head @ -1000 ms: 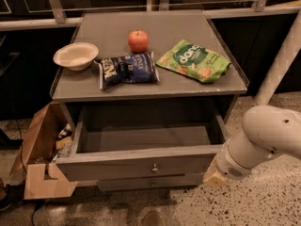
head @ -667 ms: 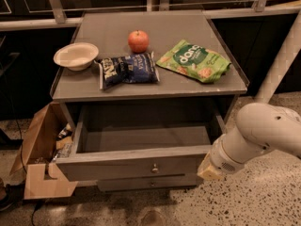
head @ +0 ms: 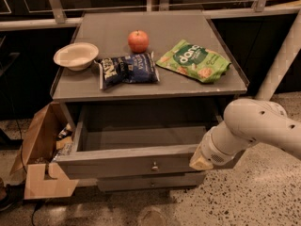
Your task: Close top drawer
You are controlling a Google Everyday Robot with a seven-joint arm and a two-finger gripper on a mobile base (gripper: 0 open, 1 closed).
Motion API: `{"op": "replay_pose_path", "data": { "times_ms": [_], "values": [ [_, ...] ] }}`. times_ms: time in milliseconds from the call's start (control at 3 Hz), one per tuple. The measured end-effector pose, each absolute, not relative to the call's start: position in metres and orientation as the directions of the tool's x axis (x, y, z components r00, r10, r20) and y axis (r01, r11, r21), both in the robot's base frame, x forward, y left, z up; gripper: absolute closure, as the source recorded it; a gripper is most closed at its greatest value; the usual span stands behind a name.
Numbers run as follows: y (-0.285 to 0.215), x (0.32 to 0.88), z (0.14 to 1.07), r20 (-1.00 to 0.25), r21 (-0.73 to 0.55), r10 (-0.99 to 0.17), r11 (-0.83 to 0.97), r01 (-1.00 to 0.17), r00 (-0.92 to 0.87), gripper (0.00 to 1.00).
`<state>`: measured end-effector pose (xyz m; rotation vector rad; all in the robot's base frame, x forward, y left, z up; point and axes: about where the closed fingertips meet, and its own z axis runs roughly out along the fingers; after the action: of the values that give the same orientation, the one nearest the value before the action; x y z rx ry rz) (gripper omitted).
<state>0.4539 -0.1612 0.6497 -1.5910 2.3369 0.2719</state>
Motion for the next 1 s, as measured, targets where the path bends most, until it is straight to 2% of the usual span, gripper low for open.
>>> {"op": "replay_pose_path", "data": {
  "times_ms": [333,1000],
  "values": [
    [-0.1608,0.4545,0.6497,-0.349,-0.014,-0.873,0.368,-0.930,-0.340,0.82],
    [-0.1607,0.4545,0.6497,-0.349,-0.014,-0.873,0.368,-0.930,-0.340,0.36]
  ]
}}
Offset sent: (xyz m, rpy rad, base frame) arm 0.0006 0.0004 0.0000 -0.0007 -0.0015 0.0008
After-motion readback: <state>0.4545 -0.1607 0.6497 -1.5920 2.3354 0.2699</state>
